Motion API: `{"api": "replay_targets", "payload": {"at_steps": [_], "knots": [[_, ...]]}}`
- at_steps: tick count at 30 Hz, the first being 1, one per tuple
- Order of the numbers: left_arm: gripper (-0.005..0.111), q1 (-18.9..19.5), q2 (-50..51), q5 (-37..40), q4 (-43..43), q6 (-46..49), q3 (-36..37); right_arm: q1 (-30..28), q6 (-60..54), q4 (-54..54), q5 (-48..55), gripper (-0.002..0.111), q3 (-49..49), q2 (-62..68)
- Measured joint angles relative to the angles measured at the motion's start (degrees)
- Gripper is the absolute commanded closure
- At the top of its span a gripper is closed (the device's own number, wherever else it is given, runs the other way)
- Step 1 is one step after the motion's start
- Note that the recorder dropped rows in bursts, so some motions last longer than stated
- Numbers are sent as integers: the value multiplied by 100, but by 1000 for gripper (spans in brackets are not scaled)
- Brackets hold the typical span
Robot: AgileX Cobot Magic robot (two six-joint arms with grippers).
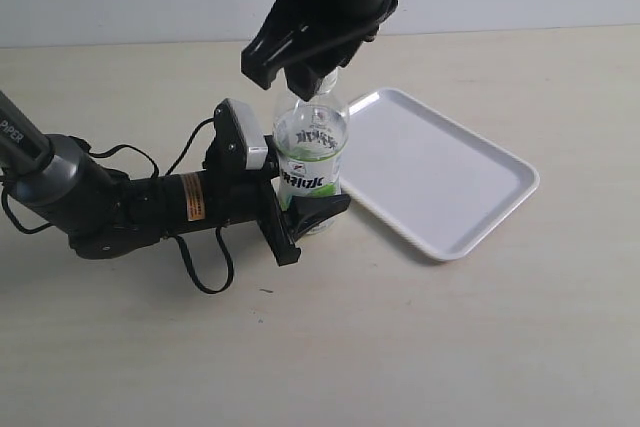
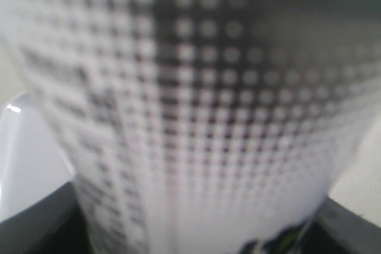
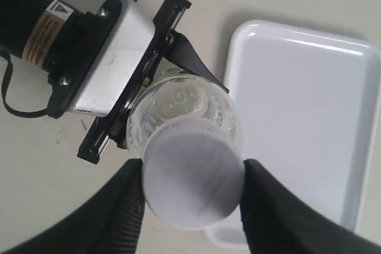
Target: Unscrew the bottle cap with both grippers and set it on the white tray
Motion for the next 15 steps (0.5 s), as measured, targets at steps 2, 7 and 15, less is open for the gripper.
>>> {"api": "replay_targets", "payload": {"at_steps": [2,7,15], "knots": [[105,0,0,0,0,0,0,0,-311,0,0,108,0,0],[105,0,0,0,0,0,0,0,-932,12,0,108,0,0],[105,0,0,0,0,0,0,0,-2008,12,11,108,0,0]]}}
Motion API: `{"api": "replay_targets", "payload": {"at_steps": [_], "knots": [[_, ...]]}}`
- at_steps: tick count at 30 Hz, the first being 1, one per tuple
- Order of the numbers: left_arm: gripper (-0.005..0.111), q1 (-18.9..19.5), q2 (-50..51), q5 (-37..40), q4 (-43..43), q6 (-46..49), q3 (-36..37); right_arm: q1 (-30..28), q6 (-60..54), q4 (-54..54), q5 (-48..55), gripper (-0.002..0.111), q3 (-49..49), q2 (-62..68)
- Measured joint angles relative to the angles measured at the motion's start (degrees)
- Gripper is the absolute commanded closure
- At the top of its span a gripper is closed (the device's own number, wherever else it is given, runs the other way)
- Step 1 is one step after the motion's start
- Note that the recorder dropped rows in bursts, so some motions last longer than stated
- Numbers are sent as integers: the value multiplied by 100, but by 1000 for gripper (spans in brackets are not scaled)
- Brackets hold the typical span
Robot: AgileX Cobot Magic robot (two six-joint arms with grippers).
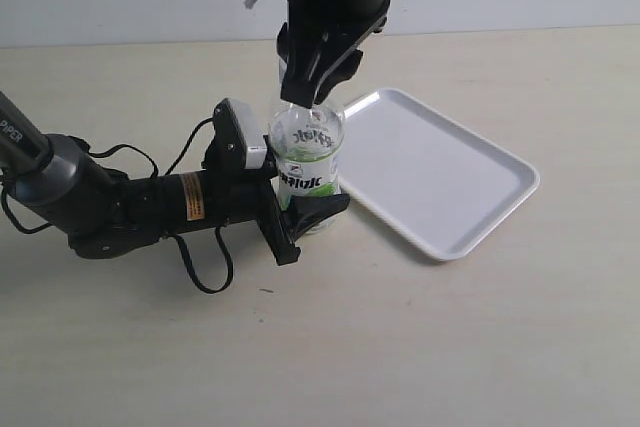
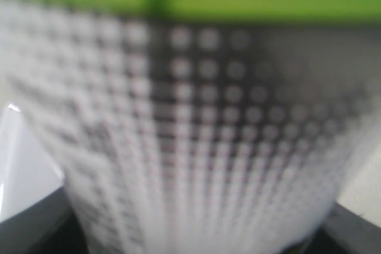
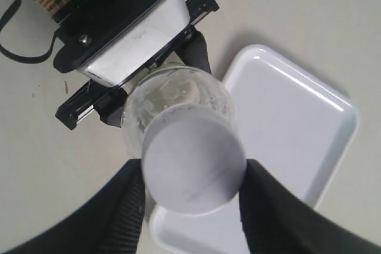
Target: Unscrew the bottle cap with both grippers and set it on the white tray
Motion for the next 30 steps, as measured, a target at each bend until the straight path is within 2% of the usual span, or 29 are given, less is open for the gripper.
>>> {"api": "replay_targets", "payload": {"at_steps": [8,12,21,24,30], "knots": [[105,0,0,0,0,0,0,0,-368,-12,21,105,0,0],[105,0,0,0,0,0,0,0,-265,-12,21,91,0,0],[105,0,-10,27,31,0,0,0,450,-22,60,47,0,-33],[105,0,-10,49,31,0,0,0,764,-11,26,40,0,-85],[105,0,-10,48,31,0,0,0,1353,145,-64,39,0,-99]]}}
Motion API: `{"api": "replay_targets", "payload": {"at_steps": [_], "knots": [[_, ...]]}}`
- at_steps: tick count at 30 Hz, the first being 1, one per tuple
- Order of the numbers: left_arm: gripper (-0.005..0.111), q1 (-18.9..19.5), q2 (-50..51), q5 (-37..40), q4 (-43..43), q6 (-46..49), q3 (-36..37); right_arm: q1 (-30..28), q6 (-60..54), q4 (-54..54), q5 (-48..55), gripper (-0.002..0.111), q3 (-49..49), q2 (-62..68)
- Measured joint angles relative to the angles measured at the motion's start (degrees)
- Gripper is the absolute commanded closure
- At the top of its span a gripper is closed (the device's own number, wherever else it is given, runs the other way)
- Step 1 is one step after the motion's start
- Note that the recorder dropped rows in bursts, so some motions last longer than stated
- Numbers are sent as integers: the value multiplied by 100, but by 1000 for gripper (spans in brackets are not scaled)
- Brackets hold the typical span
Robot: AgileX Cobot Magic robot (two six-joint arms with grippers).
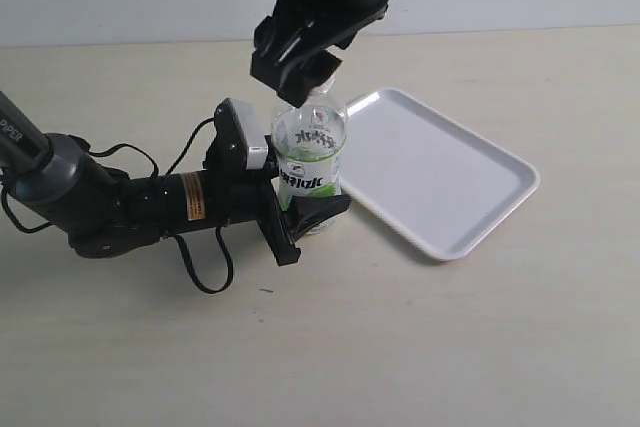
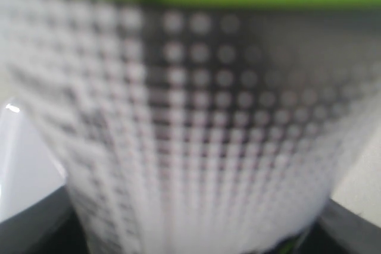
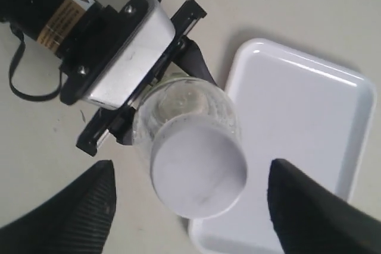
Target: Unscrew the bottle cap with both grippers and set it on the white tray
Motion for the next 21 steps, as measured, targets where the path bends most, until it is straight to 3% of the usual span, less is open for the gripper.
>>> {"api": "replay_targets", "payload": {"at_steps": [8,21], "knots": [[105,0,0,0,0,0,0,0,959,205,-459,43,0,0],[105,0,0,0,0,0,0,0,1149,213,-213,47,0,0]]}}
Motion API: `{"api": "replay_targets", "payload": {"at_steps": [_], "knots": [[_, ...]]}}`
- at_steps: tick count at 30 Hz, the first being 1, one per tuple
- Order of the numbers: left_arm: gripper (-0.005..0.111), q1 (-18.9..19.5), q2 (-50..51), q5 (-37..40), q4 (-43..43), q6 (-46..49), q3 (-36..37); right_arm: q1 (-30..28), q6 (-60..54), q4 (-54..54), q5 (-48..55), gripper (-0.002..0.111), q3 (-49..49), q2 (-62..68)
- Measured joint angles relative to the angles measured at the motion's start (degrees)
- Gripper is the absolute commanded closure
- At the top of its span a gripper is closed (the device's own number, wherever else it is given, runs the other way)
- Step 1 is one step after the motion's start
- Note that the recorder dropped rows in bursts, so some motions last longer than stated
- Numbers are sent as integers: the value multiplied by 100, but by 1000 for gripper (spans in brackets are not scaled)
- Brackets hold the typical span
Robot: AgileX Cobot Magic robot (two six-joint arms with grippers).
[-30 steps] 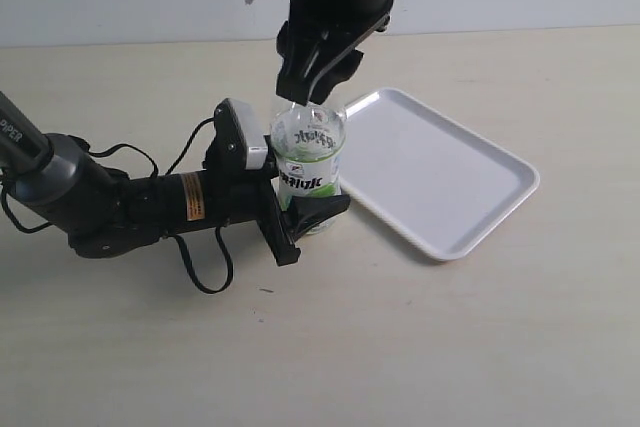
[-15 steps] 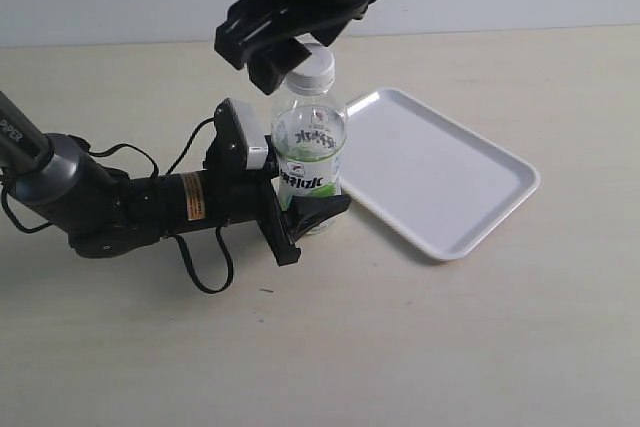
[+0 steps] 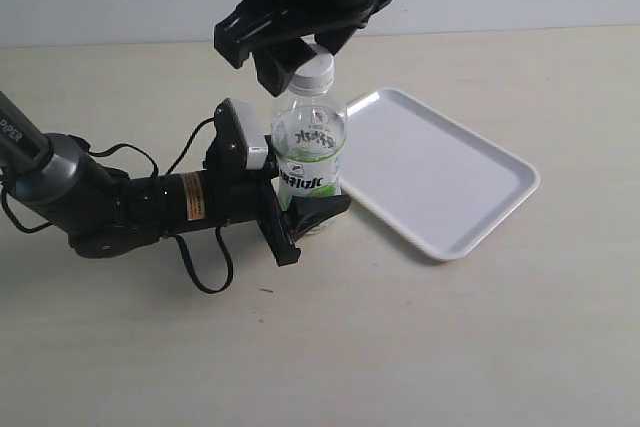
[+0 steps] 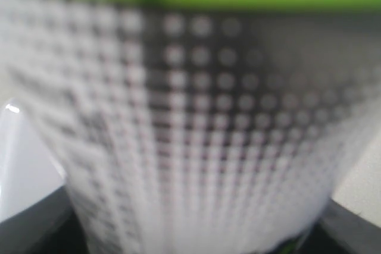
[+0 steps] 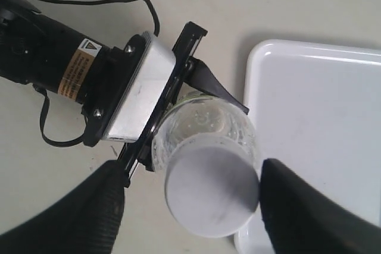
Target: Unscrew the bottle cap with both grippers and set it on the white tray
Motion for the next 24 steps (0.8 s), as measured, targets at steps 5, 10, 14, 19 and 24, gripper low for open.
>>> {"api": "replay_targets", "payload": {"at_steps": [5,10,14,19,24], "knots": [[105,0,0,0,0,0,0,0,10,0,13,47,0,0],[105,0,0,0,4,0,0,0,-37,0,97,48,0,0],[105,0,-10,0,13,0,0,0,-85,-23,122,57,0,0],[105,0,-10,0,35,0,0,0,-106,-115,131,68,0,11],[105,0,-10,0,35,0,0,0,-200,-115,107,76,0,46]]}}
